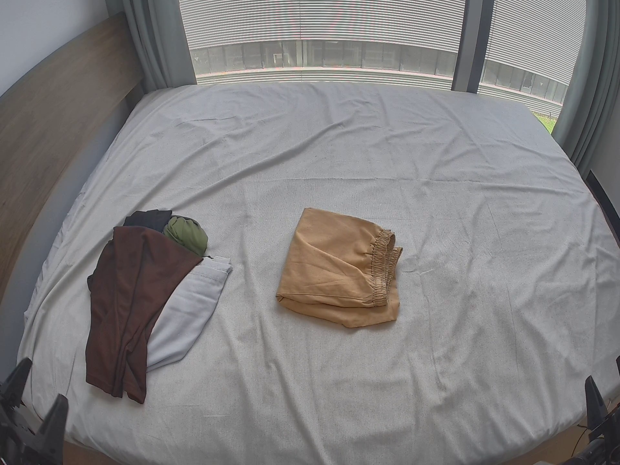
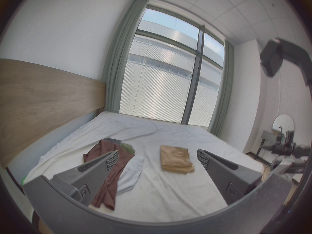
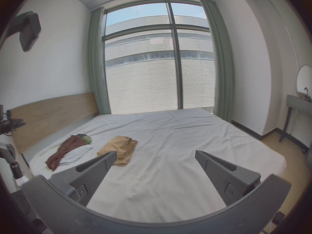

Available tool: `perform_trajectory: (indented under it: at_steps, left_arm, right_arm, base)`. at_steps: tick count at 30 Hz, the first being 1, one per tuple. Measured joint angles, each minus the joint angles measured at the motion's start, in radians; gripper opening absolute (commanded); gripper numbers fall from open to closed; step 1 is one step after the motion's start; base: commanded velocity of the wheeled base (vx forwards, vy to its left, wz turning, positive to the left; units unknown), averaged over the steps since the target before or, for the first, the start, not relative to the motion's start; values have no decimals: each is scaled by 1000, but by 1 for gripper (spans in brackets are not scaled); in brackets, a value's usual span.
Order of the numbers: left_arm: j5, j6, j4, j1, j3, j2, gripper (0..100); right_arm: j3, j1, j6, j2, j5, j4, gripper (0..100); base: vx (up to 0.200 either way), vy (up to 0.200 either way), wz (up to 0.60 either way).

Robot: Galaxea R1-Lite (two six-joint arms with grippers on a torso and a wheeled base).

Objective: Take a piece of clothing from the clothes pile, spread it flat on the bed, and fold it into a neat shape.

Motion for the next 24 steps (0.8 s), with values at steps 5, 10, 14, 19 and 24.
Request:
perform_trajectory:
  at_steps: [5,10,14,19,24]
  left_arm:
    - [7,57,190,54,23,-95,100]
    - [80,87,243,82,31,-151,100]
    - [211,124,251,94,33,-173,100]
    - [192,170,268,99,33,-183,100]
    - [157,190,275,99,33,-186,100]
  right_arm:
    - [0,-3,-41,-16,-51,30,100]
    - [0,-4,-66,-22,-31,45,100]
    - [0,-4,-77,-24,-19,49,100]
    - [0,-4,-83,-24,-11,52,100]
    - [0,-5,-86,-24,-8,53,100]
  base:
    - [0,0,0]
    - [0,0,0]
    - [0,0,0]
    - [0,0,0]
    - [0,0,0]
